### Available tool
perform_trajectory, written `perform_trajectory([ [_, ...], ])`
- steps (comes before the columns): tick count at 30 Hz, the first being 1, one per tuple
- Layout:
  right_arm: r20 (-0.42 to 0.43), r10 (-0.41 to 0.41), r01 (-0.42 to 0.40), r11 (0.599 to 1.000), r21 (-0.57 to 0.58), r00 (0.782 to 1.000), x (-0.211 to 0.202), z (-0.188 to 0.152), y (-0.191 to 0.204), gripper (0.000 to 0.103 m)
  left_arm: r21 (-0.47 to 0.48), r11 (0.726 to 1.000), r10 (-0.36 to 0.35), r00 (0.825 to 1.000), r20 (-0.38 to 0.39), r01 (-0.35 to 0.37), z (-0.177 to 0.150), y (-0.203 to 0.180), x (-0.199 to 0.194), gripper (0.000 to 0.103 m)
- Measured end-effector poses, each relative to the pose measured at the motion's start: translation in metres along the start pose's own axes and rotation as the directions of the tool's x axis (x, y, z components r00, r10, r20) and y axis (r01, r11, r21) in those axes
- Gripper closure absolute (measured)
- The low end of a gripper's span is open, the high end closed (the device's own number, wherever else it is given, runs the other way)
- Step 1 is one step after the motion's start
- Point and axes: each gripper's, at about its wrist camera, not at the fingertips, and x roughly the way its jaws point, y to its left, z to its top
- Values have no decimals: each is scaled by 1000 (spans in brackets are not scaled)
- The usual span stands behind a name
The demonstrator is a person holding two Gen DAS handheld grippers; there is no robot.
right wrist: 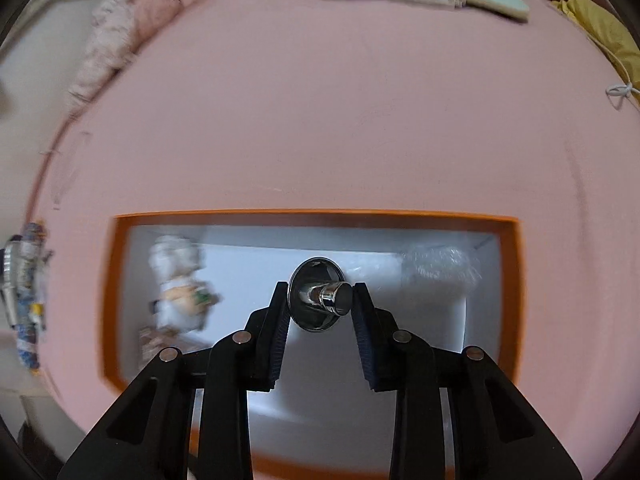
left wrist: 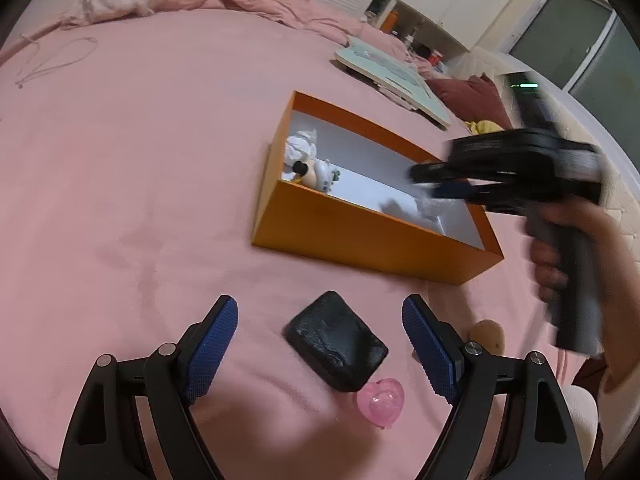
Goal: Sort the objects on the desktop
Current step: 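Grasp the silver metal piece with the right gripper, set it on the bed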
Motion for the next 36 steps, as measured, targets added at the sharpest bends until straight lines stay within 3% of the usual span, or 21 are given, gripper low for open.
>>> perform_trajectory([
  [4,94,96,-92,995,-46,991,-59,-34,3,71,-24,1000,16,1000,2,-16,1,5,0,19],
  [7,106,115,-108,992,-70,988,-84,-69,0,71,-39,999,17,1000,-1,-17,0,8,1,19],
  [15,-23,111,-111,994,20,994,-35,-138,-39,70,-7,999,36,999,17,-35,-3,5,-3,19],
  [17,-31,137,-135,990,49,990,-27,-140,-41,70,-6,999,39,999,17,-38,-2,5,-3,19],
  [21,51,167,-171,983,71,985,-41,-140,-45,65,-1,999,42,999,10,-42,-3,4,-1,19],
  [23,83,175,-181,981,64,981,-52,-141,-48,58,15,999,50,999,11,-51,-4,2,-2,19],
  [25,107,180,-187,981,58,978,-62,-142,-50,41,36,998,54,998,17,-55,-4,-1,-3,19],
  [31,204,227,-250,964,93,952,-88,-148,-78,41,153,988,16,999,30,-21,-7,-23,-10,19],
  [36,307,294,-355,920,165,905,-101,-147,-98,41,249,966,-80,997,23,71,9,-59,-20,19],
])
